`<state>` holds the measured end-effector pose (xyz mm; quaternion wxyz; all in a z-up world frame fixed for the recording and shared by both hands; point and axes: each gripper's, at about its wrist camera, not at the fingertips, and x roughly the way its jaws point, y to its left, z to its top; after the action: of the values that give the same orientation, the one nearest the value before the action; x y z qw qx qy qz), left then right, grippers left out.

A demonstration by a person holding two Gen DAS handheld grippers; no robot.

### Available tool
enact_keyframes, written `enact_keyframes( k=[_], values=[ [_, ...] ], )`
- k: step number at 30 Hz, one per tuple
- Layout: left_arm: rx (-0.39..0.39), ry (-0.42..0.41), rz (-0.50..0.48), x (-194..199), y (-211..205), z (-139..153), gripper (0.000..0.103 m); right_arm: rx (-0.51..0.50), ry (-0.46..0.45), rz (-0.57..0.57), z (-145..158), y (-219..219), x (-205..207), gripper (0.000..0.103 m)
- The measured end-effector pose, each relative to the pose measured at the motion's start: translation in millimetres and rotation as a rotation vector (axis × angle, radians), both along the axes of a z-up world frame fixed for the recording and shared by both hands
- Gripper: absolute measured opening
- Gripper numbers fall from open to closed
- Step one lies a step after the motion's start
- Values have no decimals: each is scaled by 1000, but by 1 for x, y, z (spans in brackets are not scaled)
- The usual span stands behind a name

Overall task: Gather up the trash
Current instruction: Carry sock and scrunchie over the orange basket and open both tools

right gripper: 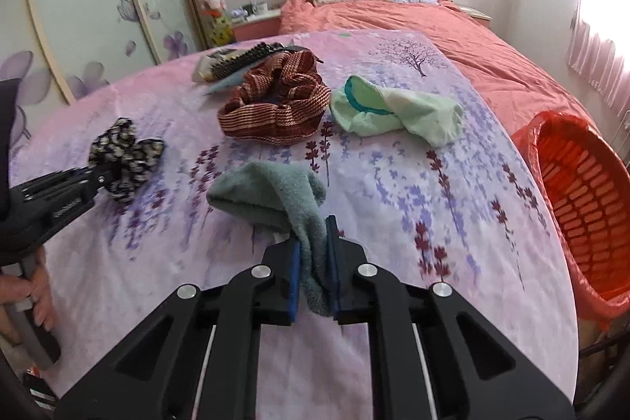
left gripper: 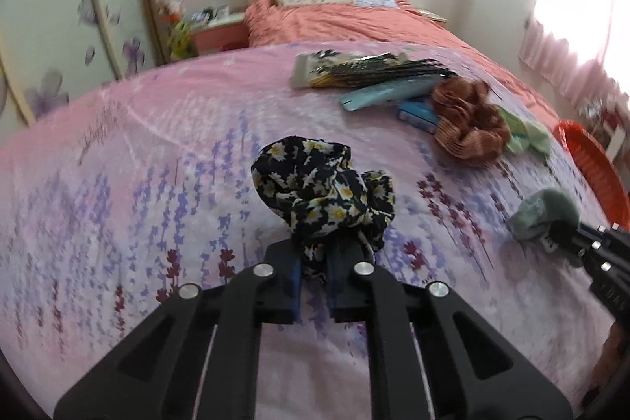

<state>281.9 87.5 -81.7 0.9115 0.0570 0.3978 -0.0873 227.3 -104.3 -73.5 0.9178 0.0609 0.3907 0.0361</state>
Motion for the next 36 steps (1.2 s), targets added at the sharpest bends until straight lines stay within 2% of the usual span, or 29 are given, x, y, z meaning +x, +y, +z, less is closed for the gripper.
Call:
enact_keyframes(
  k=[9,18,24,30,36],
  values=[
    [-51,-41,-55,-25,-21,21,8,61,-58,-80,15,-42,-27,11],
    [-105,-71,-154,-42,-74,44,8,58,-123,-235,35,-96,-46,11],
    [-157,-81,-255,-53,-132,63,8,76,-189,-368,51,-153,-59,11],
    [-228,-86,-394,-63,-215,80,8,92,-213,-467,53,-205,-67,11],
    [-241,-60,-507,-64,-295,75,8,152,-215,-522,43,-247,-67,11]
  ],
)
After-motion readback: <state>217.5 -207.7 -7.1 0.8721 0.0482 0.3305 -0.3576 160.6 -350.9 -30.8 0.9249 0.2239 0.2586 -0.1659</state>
